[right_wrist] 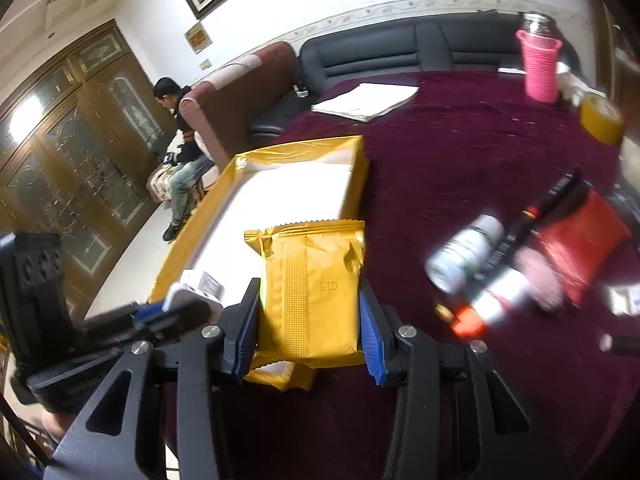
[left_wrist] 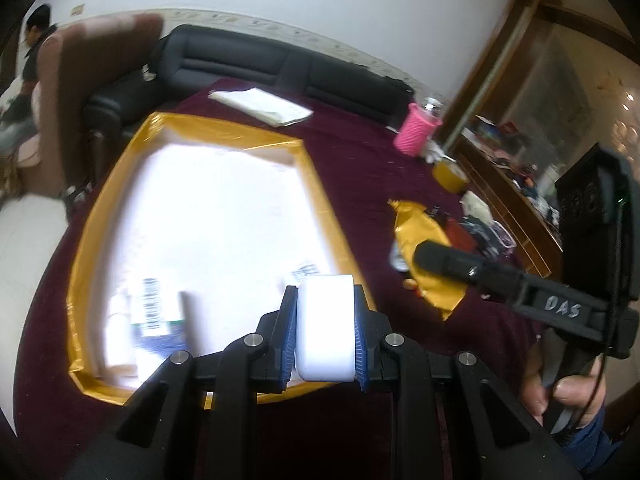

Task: Organize objects
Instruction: 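Carry the yellow packet and white roll in both grippers over the tray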

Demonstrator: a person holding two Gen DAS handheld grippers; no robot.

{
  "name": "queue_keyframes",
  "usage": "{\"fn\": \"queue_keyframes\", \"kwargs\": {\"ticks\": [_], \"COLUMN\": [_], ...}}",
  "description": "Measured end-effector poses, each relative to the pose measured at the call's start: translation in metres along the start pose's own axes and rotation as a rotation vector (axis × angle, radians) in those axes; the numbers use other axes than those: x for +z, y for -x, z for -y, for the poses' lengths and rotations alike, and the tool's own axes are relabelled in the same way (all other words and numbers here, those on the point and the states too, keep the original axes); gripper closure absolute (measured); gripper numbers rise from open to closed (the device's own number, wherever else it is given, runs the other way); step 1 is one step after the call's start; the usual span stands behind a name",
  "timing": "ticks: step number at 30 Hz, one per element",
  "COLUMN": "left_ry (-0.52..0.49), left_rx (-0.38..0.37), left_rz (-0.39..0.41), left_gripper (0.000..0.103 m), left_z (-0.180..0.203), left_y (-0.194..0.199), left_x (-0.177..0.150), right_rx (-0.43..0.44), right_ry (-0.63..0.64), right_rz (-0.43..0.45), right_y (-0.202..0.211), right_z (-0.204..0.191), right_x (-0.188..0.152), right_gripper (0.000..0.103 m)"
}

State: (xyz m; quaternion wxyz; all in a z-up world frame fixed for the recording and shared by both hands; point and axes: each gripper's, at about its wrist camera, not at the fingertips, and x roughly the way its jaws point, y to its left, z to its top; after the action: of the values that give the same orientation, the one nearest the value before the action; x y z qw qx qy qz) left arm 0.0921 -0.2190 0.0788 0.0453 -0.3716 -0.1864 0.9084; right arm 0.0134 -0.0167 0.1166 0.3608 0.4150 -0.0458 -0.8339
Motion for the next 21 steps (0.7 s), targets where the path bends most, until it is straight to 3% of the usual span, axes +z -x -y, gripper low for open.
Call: {"fn": "queue_keyframes", "kwargs": {"ticks": [9, 21], "left_ry": [0.046, 0.029], "left_rx": [0.036, 0.056], "left_rz": [-0.045, -0.074], "left_gripper": [0.082, 0.082], "left_z": [-0.025, -0.021], "left_y": [-0.022, -0.035], "left_x": [-0.008, -0.015], "right_rx": [0.076, 0.158], "right_ry": [0.016, -0.025], "right_rz": [-0.109, -0.197], "right_y": [-0.06, -0.12], "right_z": [-0.031, -0.048], "right_x": [0.007, 0.022], "right_gripper": [0.06, 0.06]}}
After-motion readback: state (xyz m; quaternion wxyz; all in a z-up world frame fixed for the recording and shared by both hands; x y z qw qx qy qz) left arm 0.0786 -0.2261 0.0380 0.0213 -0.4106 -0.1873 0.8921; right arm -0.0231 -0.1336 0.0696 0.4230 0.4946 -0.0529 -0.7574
